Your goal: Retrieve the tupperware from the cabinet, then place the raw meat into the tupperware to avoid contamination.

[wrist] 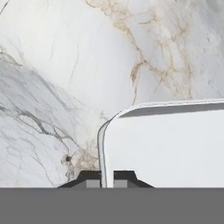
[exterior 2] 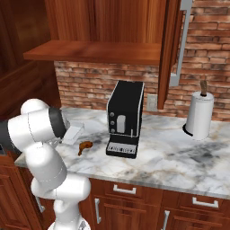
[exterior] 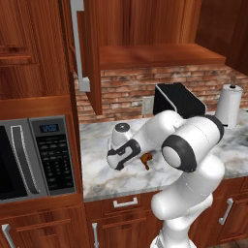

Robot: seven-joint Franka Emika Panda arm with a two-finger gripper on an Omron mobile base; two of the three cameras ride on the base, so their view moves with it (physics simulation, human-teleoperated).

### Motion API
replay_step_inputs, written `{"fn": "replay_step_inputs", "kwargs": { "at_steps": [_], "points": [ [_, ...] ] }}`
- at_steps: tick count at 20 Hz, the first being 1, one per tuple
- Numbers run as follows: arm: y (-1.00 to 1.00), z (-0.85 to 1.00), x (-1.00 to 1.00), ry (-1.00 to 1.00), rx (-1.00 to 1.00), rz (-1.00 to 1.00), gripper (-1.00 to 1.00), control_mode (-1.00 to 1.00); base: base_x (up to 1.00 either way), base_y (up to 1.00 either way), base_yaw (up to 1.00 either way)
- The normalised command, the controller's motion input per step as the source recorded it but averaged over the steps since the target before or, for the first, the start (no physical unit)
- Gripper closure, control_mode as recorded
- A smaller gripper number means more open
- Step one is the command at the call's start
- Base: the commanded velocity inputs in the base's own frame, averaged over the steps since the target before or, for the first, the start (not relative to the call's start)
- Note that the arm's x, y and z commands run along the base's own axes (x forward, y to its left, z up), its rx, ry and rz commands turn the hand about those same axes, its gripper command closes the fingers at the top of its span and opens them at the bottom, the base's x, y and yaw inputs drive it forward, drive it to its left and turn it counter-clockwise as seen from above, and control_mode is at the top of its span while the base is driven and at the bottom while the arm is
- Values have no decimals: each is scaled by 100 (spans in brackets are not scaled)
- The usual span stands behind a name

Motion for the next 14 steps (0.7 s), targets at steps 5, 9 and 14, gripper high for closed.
{"fn": "replay_step_inputs", "kwargs": {
  "at_steps": [5,9,14],
  "points": [
    [3,-8,6,0,0,0,-100,-100,0,0,0],
    [2,-4,5,0,0,0,-100,-100,0,0,0],
    [2,-3,5,0,0,0,-100,-100,0,0,0]
  ]
}}
